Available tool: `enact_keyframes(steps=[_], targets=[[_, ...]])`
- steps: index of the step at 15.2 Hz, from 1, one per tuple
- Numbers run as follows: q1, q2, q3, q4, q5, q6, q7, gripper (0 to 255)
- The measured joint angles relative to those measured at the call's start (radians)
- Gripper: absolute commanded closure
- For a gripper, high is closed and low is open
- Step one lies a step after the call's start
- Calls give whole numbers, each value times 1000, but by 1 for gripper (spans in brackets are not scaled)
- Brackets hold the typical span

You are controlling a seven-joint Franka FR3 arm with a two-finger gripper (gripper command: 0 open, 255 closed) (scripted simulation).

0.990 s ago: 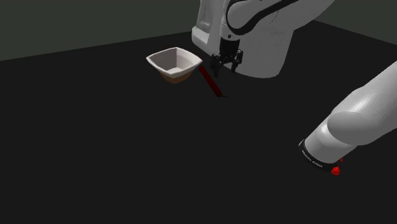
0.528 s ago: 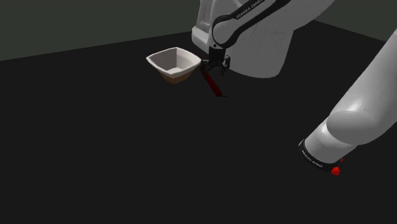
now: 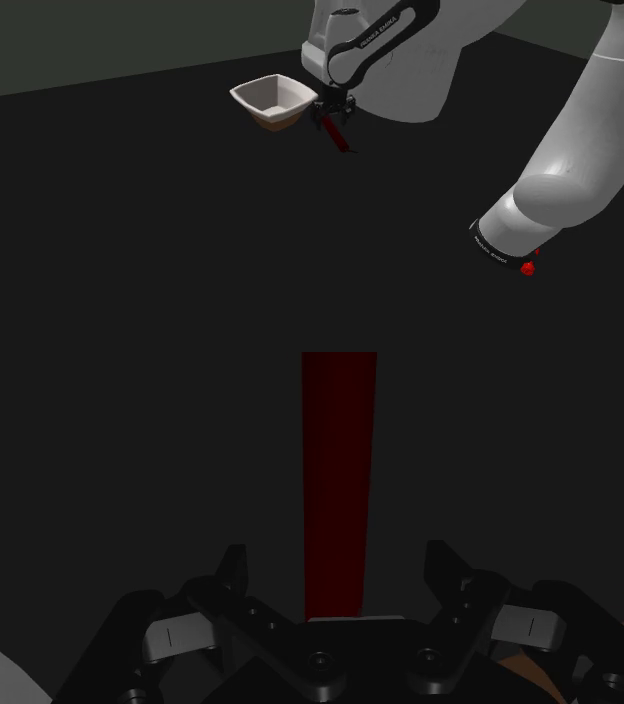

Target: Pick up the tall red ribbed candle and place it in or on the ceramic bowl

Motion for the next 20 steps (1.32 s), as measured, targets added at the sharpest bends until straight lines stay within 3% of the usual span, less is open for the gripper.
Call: enact_keyframes(steps=[8,9,20], targets=[[1,25,-3,-7,-8,32,6,0],[1,25,-3,-7,-8,32,6,255],[2,17,-1,-4,-6,27,5,255]])
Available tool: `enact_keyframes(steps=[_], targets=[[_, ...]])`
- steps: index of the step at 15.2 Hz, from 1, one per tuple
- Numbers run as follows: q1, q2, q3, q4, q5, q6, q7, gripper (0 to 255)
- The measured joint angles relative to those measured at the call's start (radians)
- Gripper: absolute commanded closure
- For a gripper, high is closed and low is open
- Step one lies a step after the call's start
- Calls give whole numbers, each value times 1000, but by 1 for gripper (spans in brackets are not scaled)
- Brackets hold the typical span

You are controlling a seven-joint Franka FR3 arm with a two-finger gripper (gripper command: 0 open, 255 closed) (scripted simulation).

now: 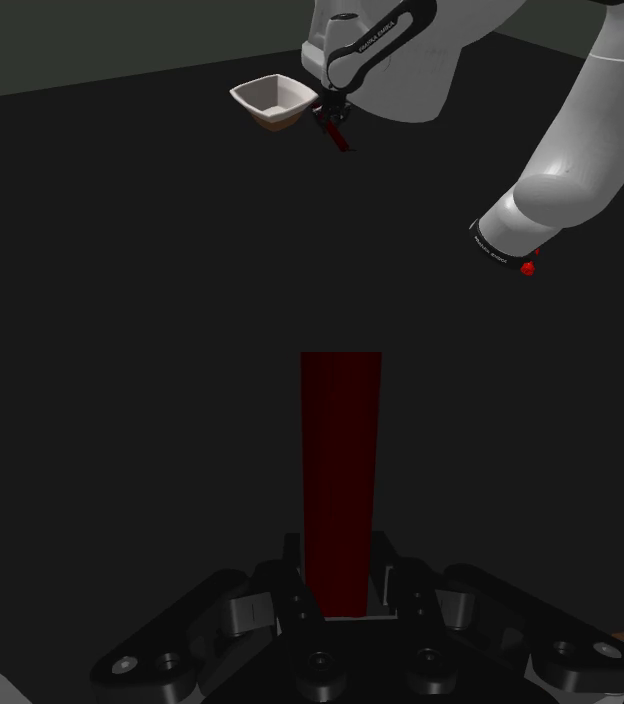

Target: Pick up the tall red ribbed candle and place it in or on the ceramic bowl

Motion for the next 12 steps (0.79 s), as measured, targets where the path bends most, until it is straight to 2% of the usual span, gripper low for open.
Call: enact_keyframes(steps=[12], targets=[[-7,-98,8,40,32,-141,-27,255]])
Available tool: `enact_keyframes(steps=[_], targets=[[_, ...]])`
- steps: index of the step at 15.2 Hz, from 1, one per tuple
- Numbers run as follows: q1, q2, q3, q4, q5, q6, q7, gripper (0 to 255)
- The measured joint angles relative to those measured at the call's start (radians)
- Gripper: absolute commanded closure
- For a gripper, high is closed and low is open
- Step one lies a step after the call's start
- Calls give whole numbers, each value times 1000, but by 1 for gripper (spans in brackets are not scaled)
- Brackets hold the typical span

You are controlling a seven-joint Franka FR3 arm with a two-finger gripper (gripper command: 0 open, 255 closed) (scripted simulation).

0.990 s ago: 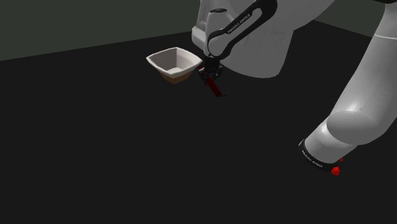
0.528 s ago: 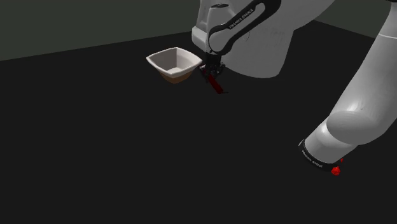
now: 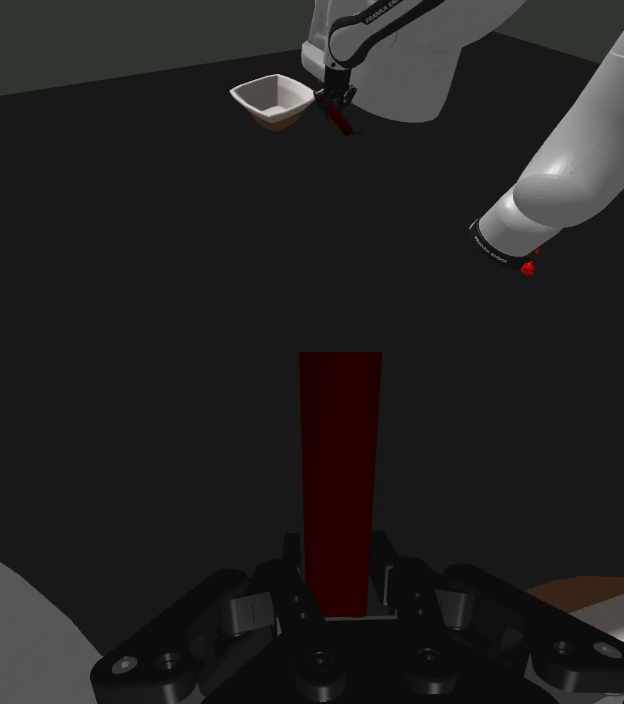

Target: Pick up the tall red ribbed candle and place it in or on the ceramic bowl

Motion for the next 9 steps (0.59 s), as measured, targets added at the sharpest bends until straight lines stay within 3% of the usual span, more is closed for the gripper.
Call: enact_keyframes(steps=[9], targets=[[-2,-67,2,45,19,-112,-16,255]])
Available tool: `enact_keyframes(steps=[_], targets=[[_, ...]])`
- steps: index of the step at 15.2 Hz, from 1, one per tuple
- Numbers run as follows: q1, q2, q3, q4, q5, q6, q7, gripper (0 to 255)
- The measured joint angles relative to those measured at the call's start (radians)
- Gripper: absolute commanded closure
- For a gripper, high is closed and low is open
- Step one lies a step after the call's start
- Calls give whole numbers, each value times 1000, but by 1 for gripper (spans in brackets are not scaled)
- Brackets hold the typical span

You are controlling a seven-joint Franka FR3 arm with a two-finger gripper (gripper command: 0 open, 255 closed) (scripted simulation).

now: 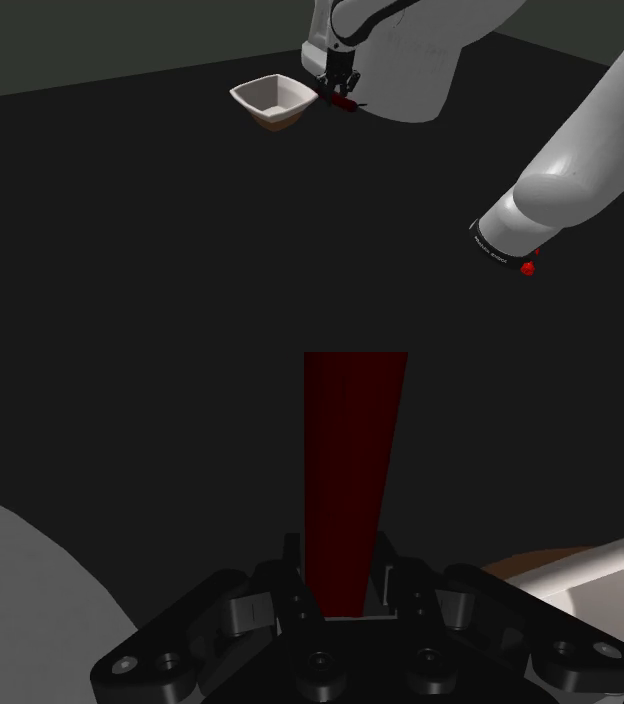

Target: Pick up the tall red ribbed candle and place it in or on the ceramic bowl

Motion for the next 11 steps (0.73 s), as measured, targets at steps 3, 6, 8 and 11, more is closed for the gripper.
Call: enact_keyframes(steps=[3,6,8,11], targets=[[-1,-15,-1,24,5,-38,-7,255],[0,-34,1,44,10,-76,-10,255],[0,-42,1,62,12,-101,-12,255],[-1,-56,1,86,16,-139,-17,255]])
